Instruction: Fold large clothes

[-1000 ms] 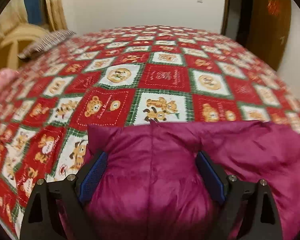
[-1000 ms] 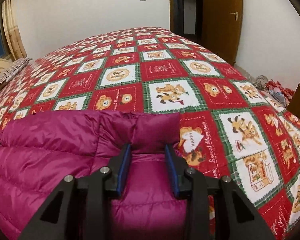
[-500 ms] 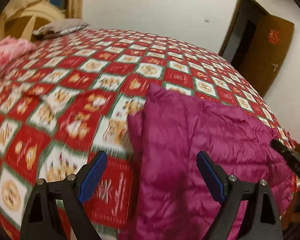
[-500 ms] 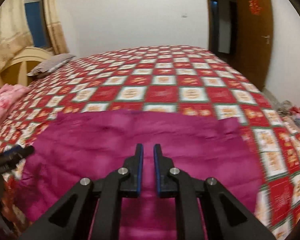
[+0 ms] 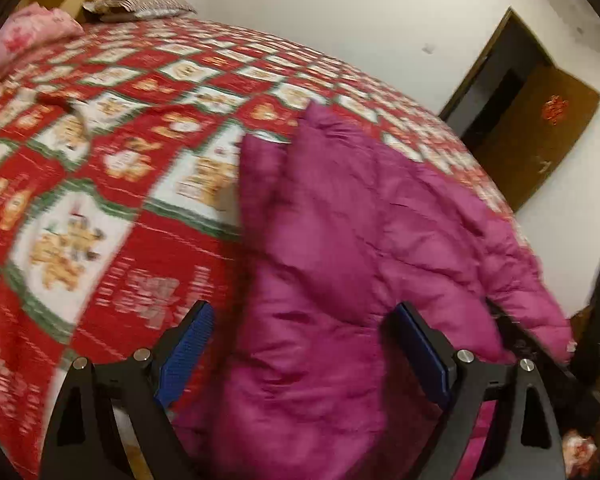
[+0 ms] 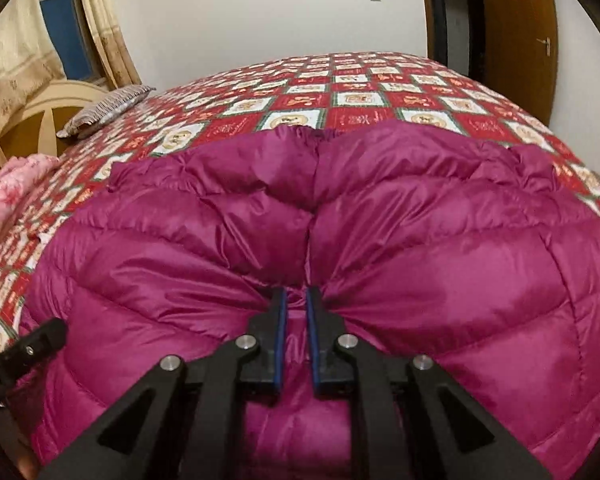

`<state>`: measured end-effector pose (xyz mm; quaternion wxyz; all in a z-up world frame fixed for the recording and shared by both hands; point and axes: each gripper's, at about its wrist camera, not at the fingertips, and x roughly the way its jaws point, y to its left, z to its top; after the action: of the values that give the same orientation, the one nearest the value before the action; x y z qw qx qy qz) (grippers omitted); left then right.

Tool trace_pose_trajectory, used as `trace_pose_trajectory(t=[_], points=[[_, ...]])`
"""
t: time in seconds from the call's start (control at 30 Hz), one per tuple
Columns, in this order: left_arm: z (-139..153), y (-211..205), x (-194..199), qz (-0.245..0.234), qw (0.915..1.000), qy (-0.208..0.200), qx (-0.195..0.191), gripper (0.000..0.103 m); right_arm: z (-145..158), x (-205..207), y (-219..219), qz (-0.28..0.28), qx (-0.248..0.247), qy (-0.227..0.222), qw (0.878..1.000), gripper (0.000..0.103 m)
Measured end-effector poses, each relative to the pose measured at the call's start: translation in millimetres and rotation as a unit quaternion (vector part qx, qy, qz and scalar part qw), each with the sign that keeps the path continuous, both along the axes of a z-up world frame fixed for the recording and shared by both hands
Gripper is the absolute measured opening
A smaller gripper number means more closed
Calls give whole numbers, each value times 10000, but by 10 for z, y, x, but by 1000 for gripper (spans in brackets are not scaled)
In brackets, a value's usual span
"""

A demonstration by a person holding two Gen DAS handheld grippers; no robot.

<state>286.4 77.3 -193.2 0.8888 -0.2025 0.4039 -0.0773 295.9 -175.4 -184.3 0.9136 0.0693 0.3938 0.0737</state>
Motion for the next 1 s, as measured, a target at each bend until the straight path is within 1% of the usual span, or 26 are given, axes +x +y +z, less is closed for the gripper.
trace_pose_trajectory(t=[0.03, 0.07, 0.13, 0.17, 0.2, 0.23, 0.27, 0.3, 0.33, 0.37, 0.47, 0.57, 0.63, 0.7, 0.77, 0.83, 0.9, 0.97, 1.0], points=[[1, -43, -6, -185, 9995, -14, -243, 91, -2, -6, -14, 3, 66, -3, 10000, 13], [7, -93, -28, -247, 9993, -61, -277, 91, -2, -5, -25, 9, 120, -4, 9999, 12], [14, -162, -46, -310, 9991, -234, -146, 91, -7, -13, -33, 7, 226, -7, 9997, 12], [3, -181, -28, -304, 9991, -273, -103, 88, -10, -17, -39, 4, 263, -9, 9997, 12], [-1, -177, -17, -272, 9991, -302, -146, 82, -12, -18, -42, 5, 288, -7, 9996, 12], [3, -165, 4, -276, 9986, -329, -316, 61, -14, -15, -44, 2, 306, -4, 9995, 12], [17, -154, 26, -306, 9976, -349, -510, 47, -17, -8, -41, 0, 316, 1, 9995, 12], [41, -153, 37, -314, 9972, -380, -567, 42, -20, -4, -44, -2, 329, 8, 9995, 12], [96, -170, 47, -362, 9967, -462, -568, 31, -22, -1, -46, -5, 340, 16, 9994, 12], [148, -190, 42, -435, 9960, -555, -549, 25, -25, 9, -54, -2, 346, 25, 9994, 12], [424, -283, -21, -709, 9917, -992, -400, 19, -30, 14, -62, -11, 395, 62, 9992, 12], [640, -336, -60, -942, 9882, -1163, -339, 17, -28, 11, -70, -100, 499, 169, 9986, 12], [776, -337, -113, -1117, 9846, -1293, -364, 17, -23, -44, -50, -272, 753, 308, 9963, 12], [919, -320, -206, -1263, 9806, -1473, -272, 17, -26, -135, 35, -335, 969, 382, 9940, 12], [1018, -287, -297, -1387, 9772, -1601, -109, 17, -44, -256, 207, -276, 1262, 437, 9907, 12], [1075, -249, -426, -1509, 9727, -1744, 237, 17, -68, -348, 392, -149, 1478, 455, 9879, 12], [1087, -266, -503, -1539, 9693, -1828, 579, 17, -75, -407, 573, 68, 1488, 412, 9880, 12], [1080, -276, -531, -1563, 9678, -1849, 688, 17, -56, -401, 679, 291, 1368, 431, 9892, 12], [1107, -295, -542, -1587, 9664, -1890, 719, 17, -32, -381, 658, 365, 1414, 497, 9880, 12]])
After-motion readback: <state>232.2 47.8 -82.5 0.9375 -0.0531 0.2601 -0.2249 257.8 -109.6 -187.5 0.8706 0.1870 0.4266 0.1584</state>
